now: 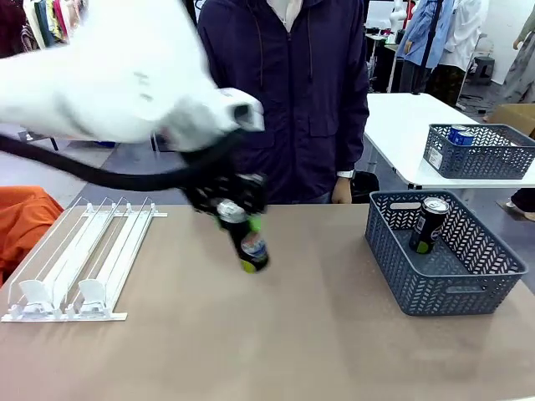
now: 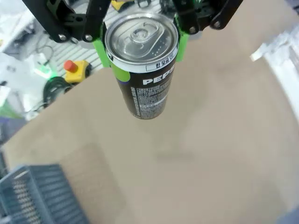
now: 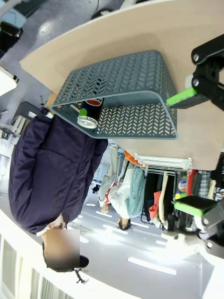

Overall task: Retrieve and store the cans from the dispenser.
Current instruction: Pick up one can from the Automatic Can Dispenser and place it in the middle of the table.

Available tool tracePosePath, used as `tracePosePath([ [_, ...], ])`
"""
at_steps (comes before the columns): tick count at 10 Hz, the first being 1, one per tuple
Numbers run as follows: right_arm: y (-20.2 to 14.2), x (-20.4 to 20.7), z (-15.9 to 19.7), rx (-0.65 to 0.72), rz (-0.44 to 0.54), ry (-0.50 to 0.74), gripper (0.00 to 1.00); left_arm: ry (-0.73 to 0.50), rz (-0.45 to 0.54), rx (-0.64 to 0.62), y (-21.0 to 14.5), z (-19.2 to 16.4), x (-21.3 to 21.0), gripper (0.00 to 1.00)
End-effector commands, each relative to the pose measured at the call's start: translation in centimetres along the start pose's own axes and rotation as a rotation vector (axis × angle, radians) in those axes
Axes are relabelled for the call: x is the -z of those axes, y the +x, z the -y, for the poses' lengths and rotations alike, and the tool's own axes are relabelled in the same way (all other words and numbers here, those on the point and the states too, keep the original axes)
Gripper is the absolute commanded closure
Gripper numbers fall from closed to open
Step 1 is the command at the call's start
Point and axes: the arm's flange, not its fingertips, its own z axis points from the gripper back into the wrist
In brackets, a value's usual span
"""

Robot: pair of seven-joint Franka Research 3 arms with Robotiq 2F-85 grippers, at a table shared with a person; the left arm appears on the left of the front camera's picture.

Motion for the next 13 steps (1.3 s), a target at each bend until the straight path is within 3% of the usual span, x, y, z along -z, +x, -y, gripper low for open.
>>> tracePosePath([
  [1, 0.4, 0.3, -0.2, -0.026, 0.021, 0.019, 0.00, 0.134, -0.034, 0.030, 6.1, 2.9, 3.1, 1.00],
  [3, 0.4, 0.3, -0.2, -0.026, 0.021, 0.019, 0.00, 0.206, -0.094, 0.048, 7.2, 4.3, 7.8, 1.00],
  [5, 0.4, 0.3, -0.2, -0.026, 0.021, 0.019, 0.00, 0.225, -0.092, 0.026, 7.4, 3.9, 10.4, 1.00],
  [9, 0.4, 0.3, -0.2, -0.026, 0.021, 0.019, 0.00, 0.206, -0.142, 0.009, 7.6, 3.1, 12.1, 1.00],
  [10, 0.4, 0.3, -0.2, -0.026, 0.021, 0.019, 0.00, 0.199, -0.151, 0.005, 7.6, 3.0, 12.3, 0.44],
  [11, 0.4, 0.3, -0.2, -0.026, 0.021, 0.019, 0.00, 0.198, -0.148, 0.006, 7.6, 3.0, 12.2, 0.00],
  [13, 0.4, 0.3, -0.2, -0.026, 0.021, 0.019, 0.00, 0.199, -0.141, 0.004, 7.5, 2.8, 12.2, 0.00],
])
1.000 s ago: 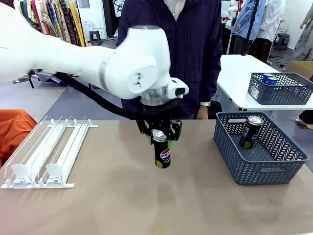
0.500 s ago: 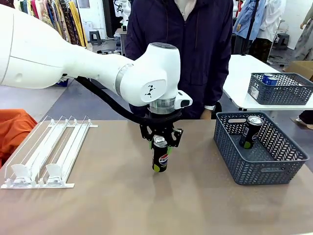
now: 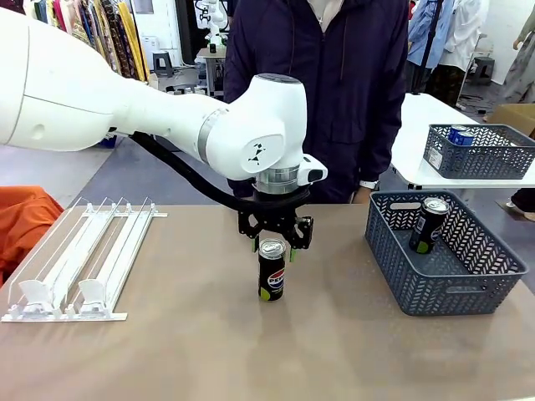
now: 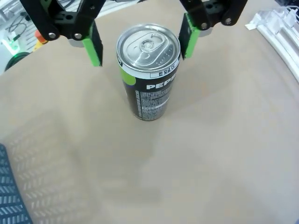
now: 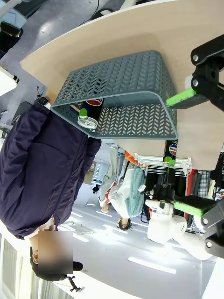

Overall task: Retrieve and store the cans from the dispenser.
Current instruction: Pick up one can from the Automatic Can Dispenser and place it in the middle of the table.

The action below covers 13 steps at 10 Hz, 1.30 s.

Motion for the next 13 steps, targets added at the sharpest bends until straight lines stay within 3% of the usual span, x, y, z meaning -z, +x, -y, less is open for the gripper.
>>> tracePosePath([
  [1, 0.4, 0.3, -0.2, -0.026, 0.021, 0.019, 0.00, -0.020, 0.001, -0.015, -0.3, -0.3, -0.8, 0.00],
  [3, 0.4, 0.3, -0.2, -0.026, 0.021, 0.019, 0.00, -0.106, 0.012, -0.025, -1.7, -1.9, -5.1, 0.00],
  [5, 0.4, 0.3, -0.2, -0.026, 0.021, 0.019, 0.00, -0.212, 0.081, -0.036, -5.5, -6.8, -13.1, 0.00],
  [7, 0.4, 0.3, -0.2, -0.026, 0.021, 0.019, 0.00, -0.374, 0.062, -0.028, -9.5, -14.4, -18.2, 0.00],
  [9, 0.4, 0.3, -0.2, -0.026, 0.021, 0.019, 0.00, -0.689, 0.123, -0.018, -14.7, -25.6, -20.4, 0.00],
  [11, 0.4, 0.3, -0.2, -0.026, 0.021, 0.019, 0.00, -1.052, 0.296, -0.190, -22.5, -38.9, -17.2, 0.00],
  [13, 0.4, 0.3, -0.2, -0.026, 0.021, 0.019, 0.00, -1.404, 0.538, -0.438, -31.5, -47.1, -8.7, 0.00],
])
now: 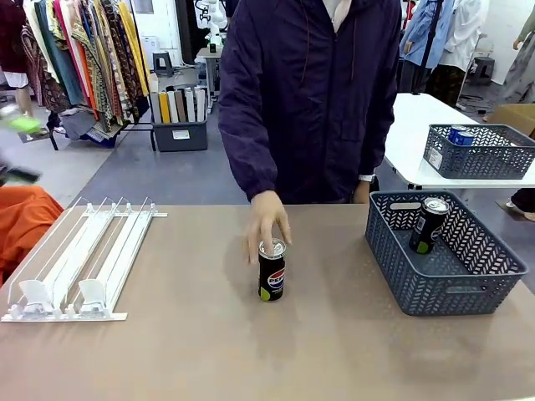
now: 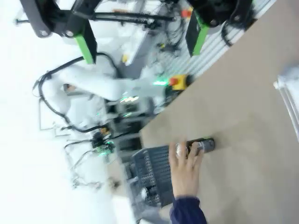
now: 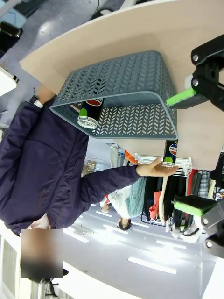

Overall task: Retrieve and store the cans from the dispenser.
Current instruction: Pick up one can from the Automatic Can Dispenser and place it in the middle of the table.

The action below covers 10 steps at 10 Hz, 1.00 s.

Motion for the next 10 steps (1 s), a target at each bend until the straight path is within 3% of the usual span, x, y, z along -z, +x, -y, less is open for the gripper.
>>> tracePosePath([
  [1, 0.4, 0.3, -0.2, -0.027, 0.020, 0.019, 0.00, -0.330, 0.310, -0.189, -4.9, -10.1, -3.5, 0.00],
  [2, 0.4, 0.3, -0.2, -0.027, 0.020, 0.019, 0.00, -0.336, 0.329, -0.249, -6.4, -11.7, -4.1, 0.00],
  [3, 0.4, 0.3, -0.2, -0.027, 0.020, 0.019, 0.00, -0.115, 0.104, -0.090, -4.0, -6.0, -3.1, 0.00],
  [10, 0.4, 0.3, -0.2, -0.027, 0.020, 0.019, 0.00, -0.115, 0.104, -0.090, -4.0, -6.0, -3.1, 0.00],
])
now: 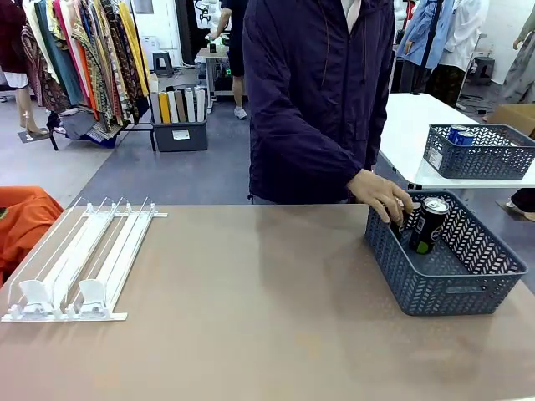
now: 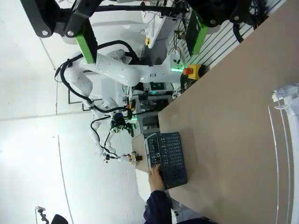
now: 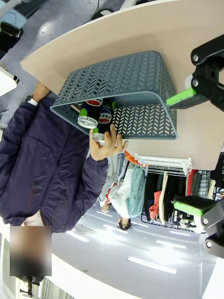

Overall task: Retrieve and store the cans from the dispenser.
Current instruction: Pick up one can from the Automatic Can Dispenser and place it in the middle of the table.

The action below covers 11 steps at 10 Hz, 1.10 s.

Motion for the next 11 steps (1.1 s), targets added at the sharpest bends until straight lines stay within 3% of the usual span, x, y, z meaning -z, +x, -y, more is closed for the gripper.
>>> tracePosePath([
  [1, 0.40, 0.30, -0.21, -0.026, 0.020, 0.019, 0.00, -0.015, 0.002, -0.002, -0.35, -0.11, -0.24, 0.00],
  [11, 0.40, 0.30, -0.21, -0.026, 0.020, 0.019, 0.00, -0.015, 0.002, -0.002, -0.35, -0.11, -0.24, 0.00],
])
